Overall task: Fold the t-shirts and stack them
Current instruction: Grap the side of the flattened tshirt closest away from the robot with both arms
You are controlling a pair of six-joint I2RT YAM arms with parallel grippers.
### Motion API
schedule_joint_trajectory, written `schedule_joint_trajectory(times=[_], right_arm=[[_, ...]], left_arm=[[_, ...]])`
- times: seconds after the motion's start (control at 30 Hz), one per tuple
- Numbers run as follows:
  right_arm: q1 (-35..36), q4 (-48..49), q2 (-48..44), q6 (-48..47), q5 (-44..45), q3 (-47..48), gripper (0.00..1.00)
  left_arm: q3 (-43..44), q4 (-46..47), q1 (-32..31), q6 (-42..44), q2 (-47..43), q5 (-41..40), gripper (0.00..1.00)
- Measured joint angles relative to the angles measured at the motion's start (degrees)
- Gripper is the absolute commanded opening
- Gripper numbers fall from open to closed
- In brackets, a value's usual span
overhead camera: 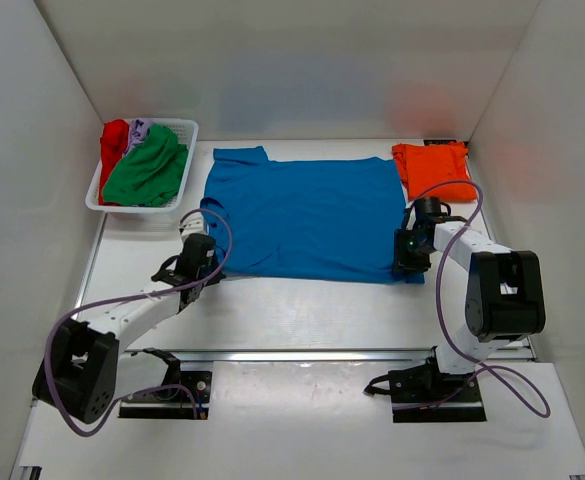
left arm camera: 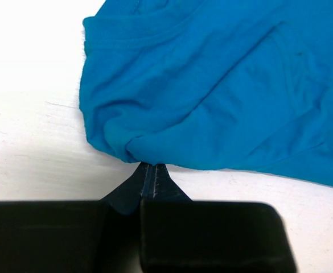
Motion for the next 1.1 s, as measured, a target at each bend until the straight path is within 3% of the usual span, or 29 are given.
schedule_joint_trajectory(times=[0.13, 0.2, 0.33, 0.63, 1.1], right_arm=[[0.0, 0.0, 0.0, 0.0, 0.0, 0.0, 0.33], [0.0, 0.0, 0.0, 0.0, 0.0, 0.0, 0.33], [-0.3, -0.3, 0.0, 0.0, 0.0, -0.1, 0.33], [-0.8, -0.6, -0.8, -0.1, 0.0, -0.4, 0.33], [-0.8, -0.5, -0.9, -0.1, -0.4, -0.4, 0.33]], left_arm=[[0.2, -1.4, 0.5, -0.2, -2.8, 1.1, 0.01], [0.5, -1.9, 1.2, -0.2, -4.0, 2.5, 0.18], [0.6, -2.0, 2.4, -0.9, -5.5, 4.3, 0.15], [1.0, -1.6, 1.5, -0.8, -0.7, 6.0, 0.38], [1.6, 0.6, 0.9, -1.9, -1.3, 6.0, 0.46]])
